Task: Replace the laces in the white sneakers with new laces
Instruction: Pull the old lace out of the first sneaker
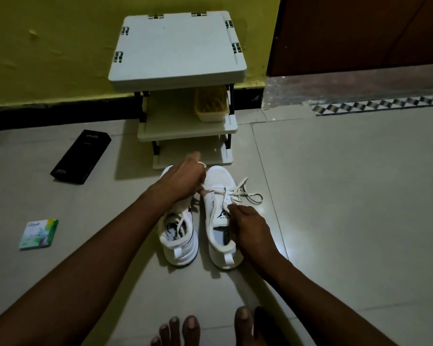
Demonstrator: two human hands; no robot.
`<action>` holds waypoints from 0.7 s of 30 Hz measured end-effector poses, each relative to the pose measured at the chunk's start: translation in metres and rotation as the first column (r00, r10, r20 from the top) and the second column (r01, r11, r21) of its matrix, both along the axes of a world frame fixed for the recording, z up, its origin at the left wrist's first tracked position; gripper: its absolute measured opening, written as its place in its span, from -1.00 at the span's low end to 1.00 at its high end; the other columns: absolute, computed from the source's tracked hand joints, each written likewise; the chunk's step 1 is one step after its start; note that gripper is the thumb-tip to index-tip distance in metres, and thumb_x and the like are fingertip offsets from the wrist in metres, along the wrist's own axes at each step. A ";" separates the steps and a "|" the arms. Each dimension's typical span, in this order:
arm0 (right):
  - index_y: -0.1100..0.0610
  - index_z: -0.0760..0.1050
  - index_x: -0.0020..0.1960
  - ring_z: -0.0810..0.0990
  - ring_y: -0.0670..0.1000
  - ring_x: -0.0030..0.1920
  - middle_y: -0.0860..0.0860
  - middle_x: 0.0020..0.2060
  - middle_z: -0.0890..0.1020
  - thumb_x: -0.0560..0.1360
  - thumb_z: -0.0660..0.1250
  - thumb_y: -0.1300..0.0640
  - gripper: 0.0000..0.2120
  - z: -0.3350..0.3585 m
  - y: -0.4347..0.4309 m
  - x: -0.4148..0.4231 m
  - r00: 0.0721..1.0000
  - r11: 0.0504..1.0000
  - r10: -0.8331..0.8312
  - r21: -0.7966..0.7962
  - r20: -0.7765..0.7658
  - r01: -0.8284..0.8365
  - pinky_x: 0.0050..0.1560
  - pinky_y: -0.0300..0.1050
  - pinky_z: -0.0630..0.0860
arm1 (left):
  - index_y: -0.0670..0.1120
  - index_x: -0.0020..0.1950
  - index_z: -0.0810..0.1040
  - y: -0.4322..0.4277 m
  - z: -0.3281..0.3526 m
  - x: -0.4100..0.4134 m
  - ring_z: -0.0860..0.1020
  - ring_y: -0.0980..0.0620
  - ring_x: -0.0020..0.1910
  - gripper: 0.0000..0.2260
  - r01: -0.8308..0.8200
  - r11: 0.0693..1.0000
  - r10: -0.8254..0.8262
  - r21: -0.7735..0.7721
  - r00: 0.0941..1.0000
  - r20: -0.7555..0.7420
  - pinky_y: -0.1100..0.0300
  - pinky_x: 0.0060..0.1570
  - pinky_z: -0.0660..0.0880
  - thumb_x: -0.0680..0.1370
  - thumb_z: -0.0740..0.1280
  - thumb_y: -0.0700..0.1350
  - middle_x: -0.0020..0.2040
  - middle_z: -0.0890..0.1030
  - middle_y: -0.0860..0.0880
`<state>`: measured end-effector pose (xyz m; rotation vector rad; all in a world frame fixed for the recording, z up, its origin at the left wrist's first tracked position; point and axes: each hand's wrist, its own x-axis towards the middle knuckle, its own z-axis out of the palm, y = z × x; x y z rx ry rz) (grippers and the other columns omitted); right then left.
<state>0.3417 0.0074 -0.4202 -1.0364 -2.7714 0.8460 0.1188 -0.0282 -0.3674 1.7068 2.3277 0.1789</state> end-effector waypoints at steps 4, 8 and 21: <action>0.07 0.32 0.52 0.48 0.16 0.30 0.10 0.31 0.52 0.55 0.26 0.15 -0.47 0.001 0.000 -0.001 1.000 1.000 0.023 0.011 0.017 -0.023 0.16 0.04 0.53 | -0.14 -0.11 0.71 0.000 -0.003 -0.004 0.49 0.02 -0.05 -0.95 -0.098 0.973 0.061 0.208 0.982 0.176 0.21 -0.16 0.46 0.50 0.52 -0.17 0.01 0.42 -0.05; 0.07 0.36 0.46 0.50 0.16 0.26 0.09 0.28 0.54 0.54 0.26 0.14 -0.51 -0.001 0.000 0.000 1.000 0.999 0.013 0.029 0.023 -0.013 0.09 0.03 0.54 | -0.22 -0.17 0.64 0.002 -0.008 0.014 0.64 0.09 -0.04 -0.81 -0.299 0.904 0.075 0.304 0.813 0.577 0.19 0.05 0.58 0.62 0.33 -0.27 -0.03 0.66 -0.07; -0.04 0.40 0.38 0.51 0.06 0.21 0.01 0.26 0.54 0.61 0.18 0.07 -0.66 -0.013 0.001 -0.004 0.999 0.999 -0.036 0.006 -0.006 0.036 0.02 -0.17 0.41 | -0.04 0.05 0.70 0.012 -0.002 0.016 0.44 -0.06 0.13 -0.79 0.198 0.976 -0.214 -0.089 0.943 -0.255 0.08 -0.09 0.42 0.59 0.38 0.07 0.12 0.50 -0.02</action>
